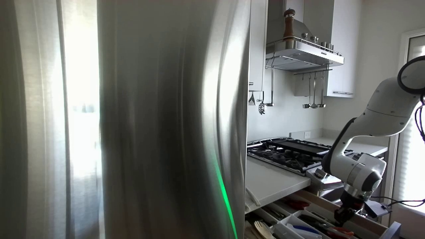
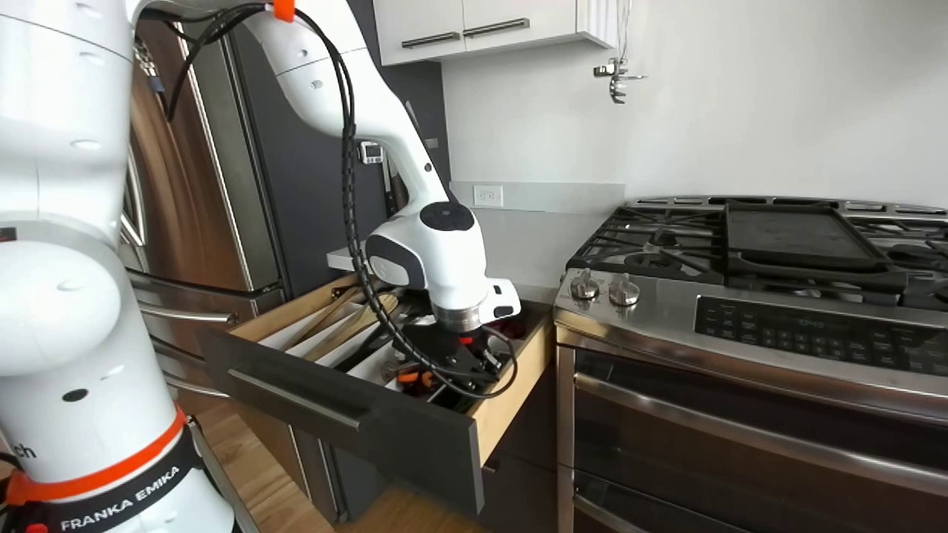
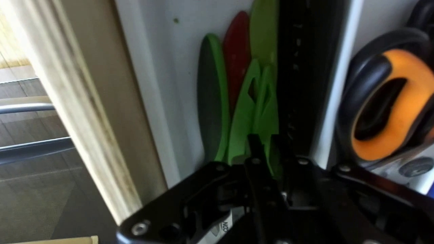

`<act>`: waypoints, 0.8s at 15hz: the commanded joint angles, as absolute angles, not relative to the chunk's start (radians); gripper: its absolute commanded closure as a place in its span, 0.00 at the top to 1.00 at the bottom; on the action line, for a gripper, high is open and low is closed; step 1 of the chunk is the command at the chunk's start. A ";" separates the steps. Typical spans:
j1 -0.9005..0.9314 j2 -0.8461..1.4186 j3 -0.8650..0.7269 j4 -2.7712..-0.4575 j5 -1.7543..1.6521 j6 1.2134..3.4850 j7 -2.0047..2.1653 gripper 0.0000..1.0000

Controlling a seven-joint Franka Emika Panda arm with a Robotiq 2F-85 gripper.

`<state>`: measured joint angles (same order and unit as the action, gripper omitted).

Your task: Remove a green object from the far right compartment of the opened drawer and place it on the counter top

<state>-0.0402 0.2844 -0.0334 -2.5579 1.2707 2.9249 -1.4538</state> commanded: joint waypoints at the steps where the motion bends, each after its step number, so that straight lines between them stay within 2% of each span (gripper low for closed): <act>1: -0.054 0.339 -0.018 -2.510 1.341 2.947 -1.529 0.14; 8: -0.047 0.350 -0.014 -2.490 1.402 2.964 -1.590 0.22; 12: -0.038 0.357 -0.006 -2.489 1.413 3.013 -1.610 0.21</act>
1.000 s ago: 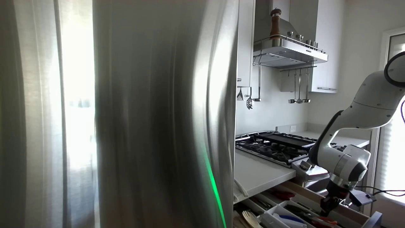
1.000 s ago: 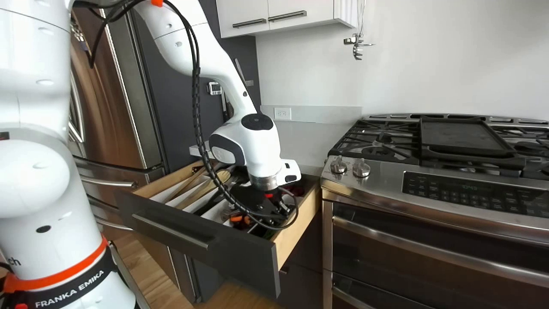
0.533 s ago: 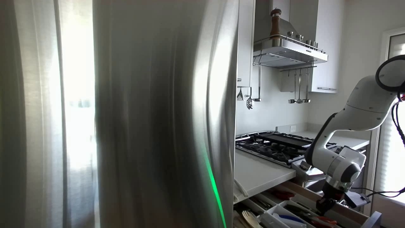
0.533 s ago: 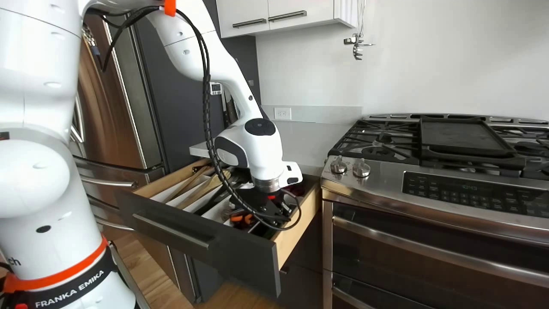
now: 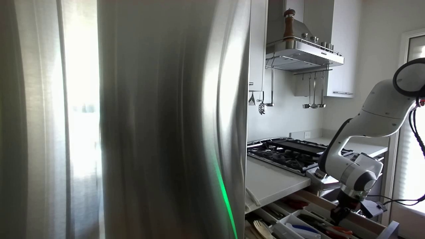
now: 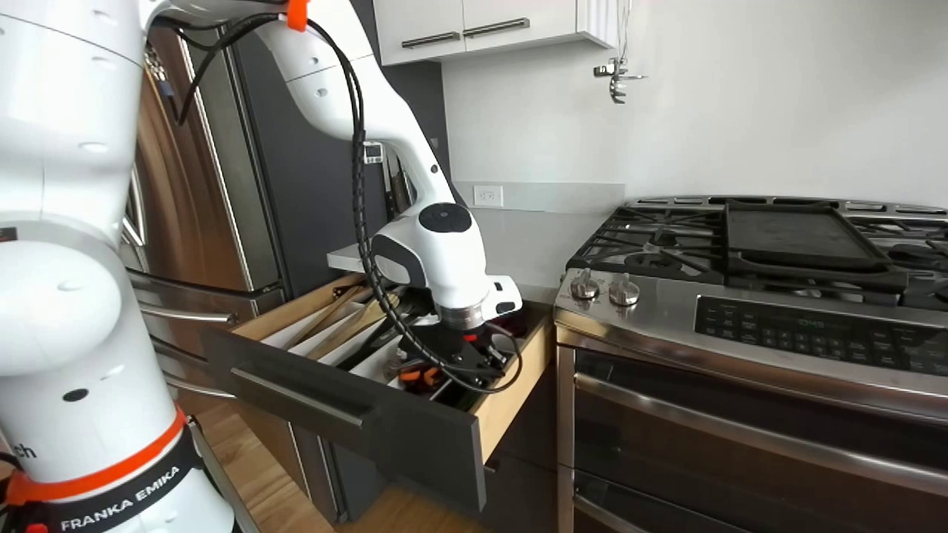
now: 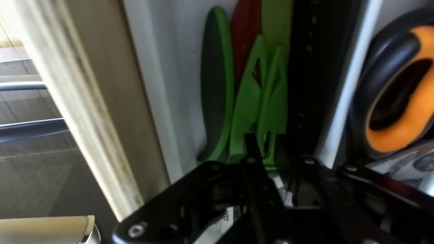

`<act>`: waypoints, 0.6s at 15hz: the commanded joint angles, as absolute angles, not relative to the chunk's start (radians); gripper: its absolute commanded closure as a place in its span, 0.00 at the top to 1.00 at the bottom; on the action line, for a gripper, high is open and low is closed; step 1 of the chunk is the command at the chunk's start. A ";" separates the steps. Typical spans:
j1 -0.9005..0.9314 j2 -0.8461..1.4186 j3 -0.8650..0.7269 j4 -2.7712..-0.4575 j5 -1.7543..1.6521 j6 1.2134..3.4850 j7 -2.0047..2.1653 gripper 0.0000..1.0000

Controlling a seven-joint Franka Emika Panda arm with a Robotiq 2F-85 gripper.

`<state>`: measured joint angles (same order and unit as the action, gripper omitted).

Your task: Remove a green object from the far right compartment of the opened drawer and place it on the counter top

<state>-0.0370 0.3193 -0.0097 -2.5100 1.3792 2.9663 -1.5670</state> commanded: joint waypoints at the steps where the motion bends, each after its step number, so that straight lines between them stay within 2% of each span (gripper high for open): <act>1: -0.038 0.361 -0.002 -2.486 1.420 3.026 -1.622 0.24; 5: -0.049 0.381 0.013 -2.477 1.440 3.008 -1.635 0.25; 9: -0.056 0.384 0.020 -2.465 1.476 2.974 -1.642 0.23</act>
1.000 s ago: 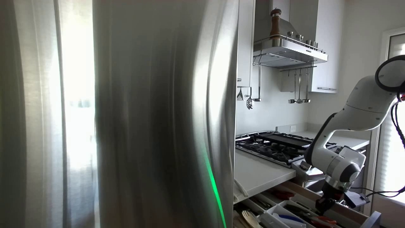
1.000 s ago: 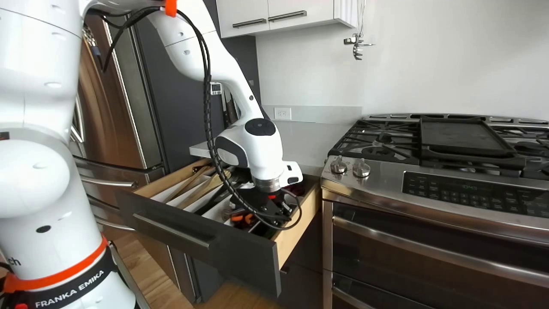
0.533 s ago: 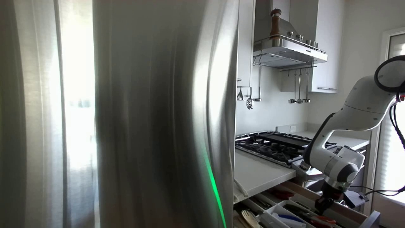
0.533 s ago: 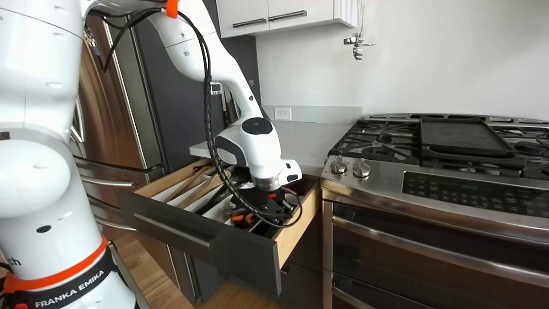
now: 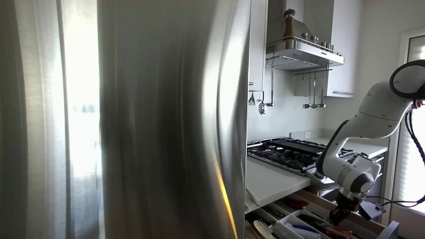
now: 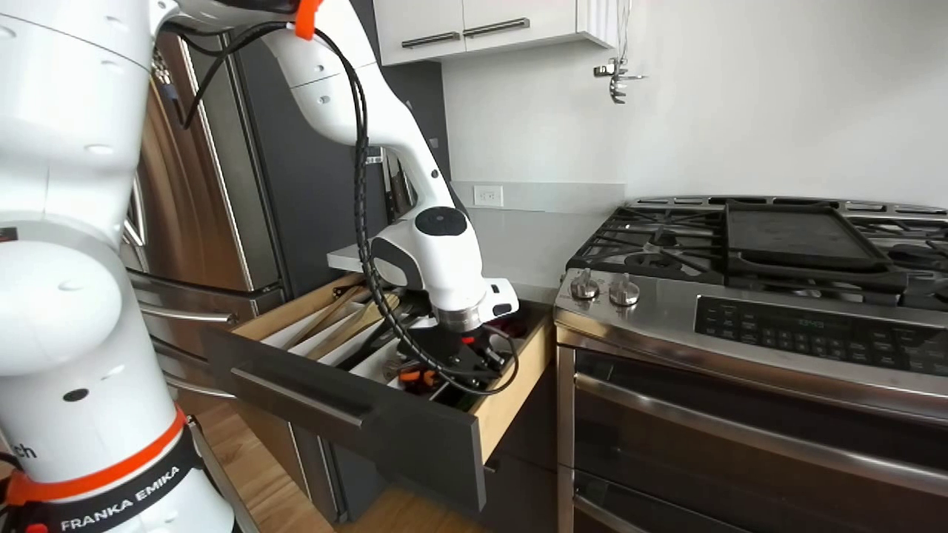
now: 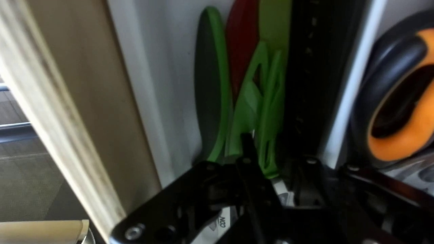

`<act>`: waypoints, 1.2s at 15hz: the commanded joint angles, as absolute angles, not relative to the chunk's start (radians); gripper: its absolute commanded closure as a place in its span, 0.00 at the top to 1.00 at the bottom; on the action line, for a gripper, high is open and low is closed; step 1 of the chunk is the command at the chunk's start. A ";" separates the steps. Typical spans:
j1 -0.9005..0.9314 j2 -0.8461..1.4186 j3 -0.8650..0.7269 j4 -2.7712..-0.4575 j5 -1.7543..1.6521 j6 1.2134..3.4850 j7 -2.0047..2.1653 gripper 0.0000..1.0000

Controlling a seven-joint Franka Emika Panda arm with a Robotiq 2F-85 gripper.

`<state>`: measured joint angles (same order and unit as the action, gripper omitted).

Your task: Remove a green object from the far right compartment of the opened drawer and place it on the counter top

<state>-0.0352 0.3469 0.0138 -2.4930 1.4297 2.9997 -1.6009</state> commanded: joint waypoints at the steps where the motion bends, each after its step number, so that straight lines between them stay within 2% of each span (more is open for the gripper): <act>1: -0.058 0.380 0.020 -2.464 1.484 2.967 -1.644 0.23; 3: -0.061 0.374 0.020 -2.464 1.492 2.952 -1.642 0.17; 4: -0.062 0.371 0.018 -2.465 1.492 2.945 -1.637 0.09; 5: -0.063 0.370 0.018 -2.465 1.493 2.943 -1.636 0.07; 6: -0.064 0.369 0.016 -2.467 1.493 2.940 -1.634 0.00; 11: -0.057 0.348 0.007 -2.491 1.457 2.950 -1.599 0.01; 18: -0.048 0.203 -0.040 -2.586 1.304 2.935 -1.437 0.01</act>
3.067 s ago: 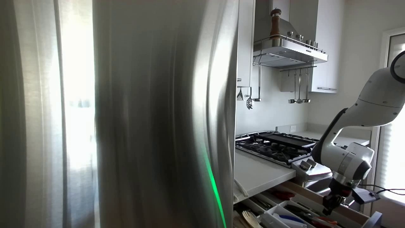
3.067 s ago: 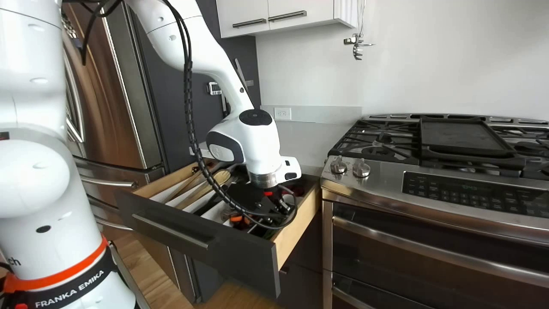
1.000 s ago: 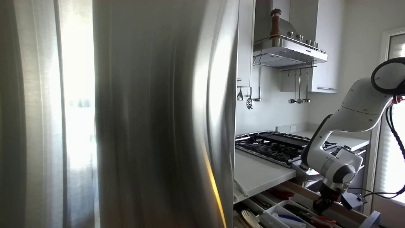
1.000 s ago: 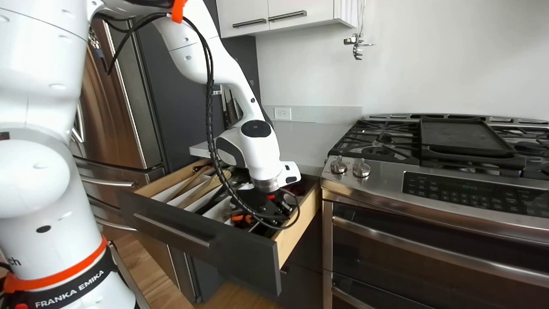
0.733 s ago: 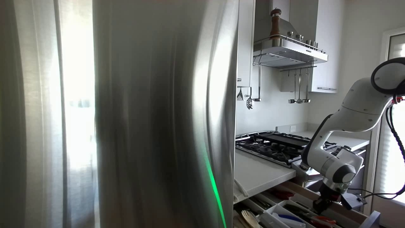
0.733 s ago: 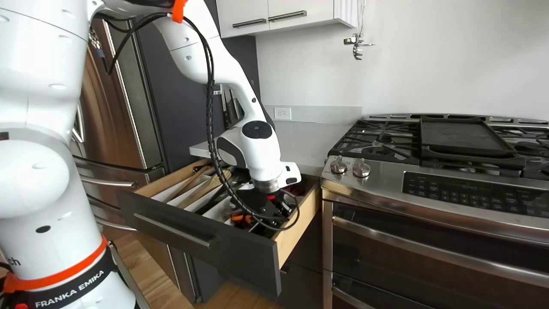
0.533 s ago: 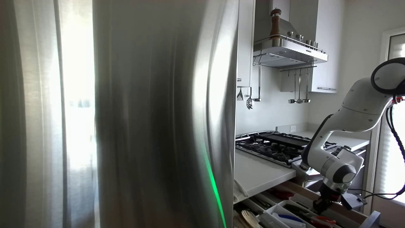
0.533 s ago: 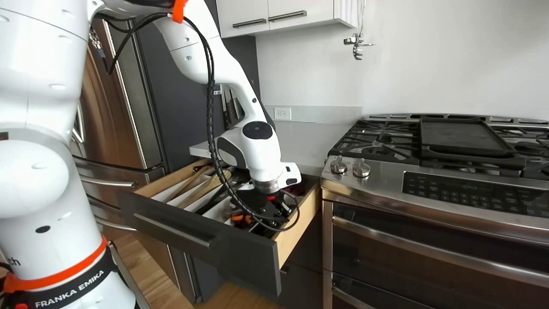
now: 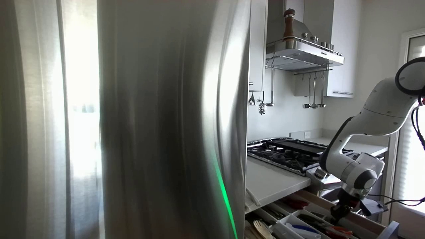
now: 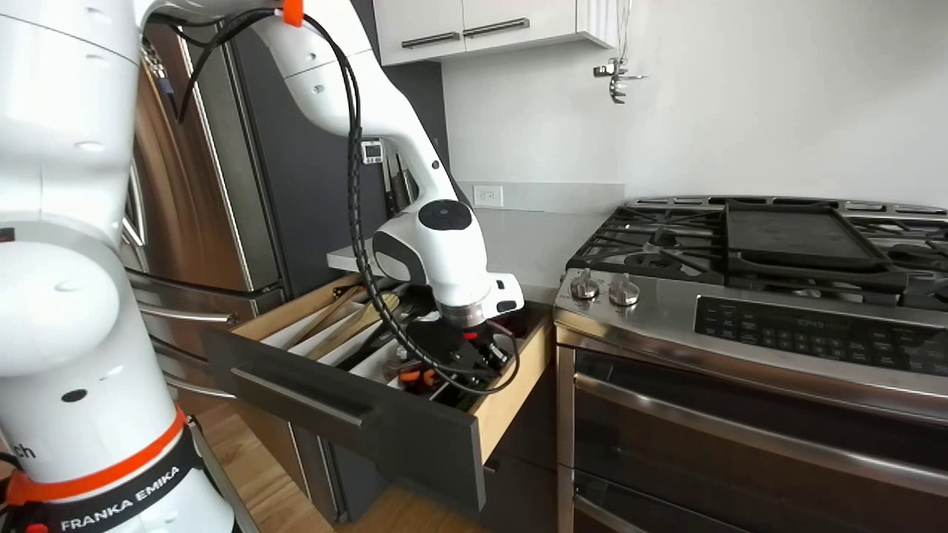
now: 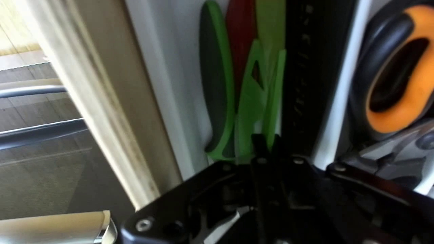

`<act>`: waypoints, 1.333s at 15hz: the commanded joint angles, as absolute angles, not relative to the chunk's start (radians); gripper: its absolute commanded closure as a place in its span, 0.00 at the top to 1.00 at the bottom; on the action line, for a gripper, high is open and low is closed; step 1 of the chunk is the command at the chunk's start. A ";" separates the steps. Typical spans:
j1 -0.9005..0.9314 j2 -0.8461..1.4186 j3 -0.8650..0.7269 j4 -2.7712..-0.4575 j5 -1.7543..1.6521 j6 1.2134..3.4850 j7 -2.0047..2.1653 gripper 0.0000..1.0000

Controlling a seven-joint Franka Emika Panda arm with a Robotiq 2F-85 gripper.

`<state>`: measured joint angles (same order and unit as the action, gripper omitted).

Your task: Remove a green object from the far right compartment of the opened drawer and place it on the counter top

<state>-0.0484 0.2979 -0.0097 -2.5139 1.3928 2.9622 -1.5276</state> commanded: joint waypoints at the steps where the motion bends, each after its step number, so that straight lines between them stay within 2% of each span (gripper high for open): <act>1: -0.051 0.177 -0.051 -2.598 1.276 2.923 -1.415 0.01; 10: -0.051 -0.067 -0.093 -2.602 1.035 2.687 -1.113 0.01; 16: -0.049 -0.137 -0.096 -2.444 1.039 2.469 -0.972 0.01; 17: -0.045 -0.129 -0.086 -2.477 1.041 2.547 -1.009 0.06; 20: -0.046 -0.138 -0.088 -2.439 1.041 2.494 -0.979 0.06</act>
